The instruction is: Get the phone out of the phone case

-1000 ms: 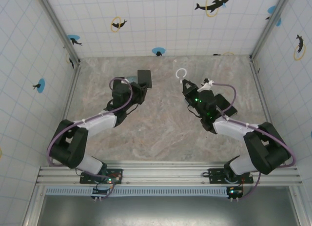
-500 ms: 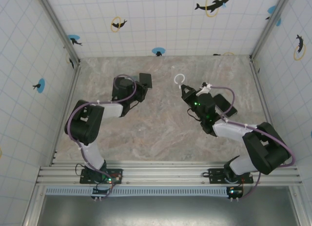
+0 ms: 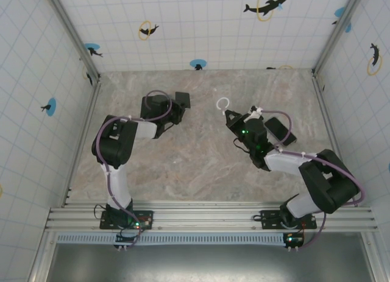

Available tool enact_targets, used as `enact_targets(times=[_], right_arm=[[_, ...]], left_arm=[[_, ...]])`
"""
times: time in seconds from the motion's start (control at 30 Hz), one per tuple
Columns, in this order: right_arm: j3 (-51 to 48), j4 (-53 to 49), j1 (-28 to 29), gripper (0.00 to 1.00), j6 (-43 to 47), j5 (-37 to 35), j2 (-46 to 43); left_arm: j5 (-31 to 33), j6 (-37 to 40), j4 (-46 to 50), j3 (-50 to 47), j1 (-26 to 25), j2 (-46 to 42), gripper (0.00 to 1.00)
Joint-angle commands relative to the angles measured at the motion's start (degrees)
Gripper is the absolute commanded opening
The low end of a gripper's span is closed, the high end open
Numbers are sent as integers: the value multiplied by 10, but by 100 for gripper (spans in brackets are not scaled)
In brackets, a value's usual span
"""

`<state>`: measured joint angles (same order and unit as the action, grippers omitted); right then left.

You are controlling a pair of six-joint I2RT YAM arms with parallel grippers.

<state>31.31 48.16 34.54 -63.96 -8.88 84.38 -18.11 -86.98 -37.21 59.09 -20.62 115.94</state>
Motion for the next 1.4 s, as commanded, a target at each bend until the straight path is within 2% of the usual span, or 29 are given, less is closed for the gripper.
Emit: enact_targets(times=[0.0,0.53,0.77,1.07,1.37], right_arm=[[-6,28,7,0,-14,-2,15],[17,16,24,0,-23,5,50],[26,12,25,0,-22,10,59],[31,7,28,0,-21,14,67],[40,9,29,0,-16,21,76]], left_arm=[[-30,5,-6,35,9,22,9],[-57,0,29,74,14,66,14],[-59,-4,46,67,16,61,22],[-51,39,131,77,16,42,39],[-36,79,193,80,16,20,47]])
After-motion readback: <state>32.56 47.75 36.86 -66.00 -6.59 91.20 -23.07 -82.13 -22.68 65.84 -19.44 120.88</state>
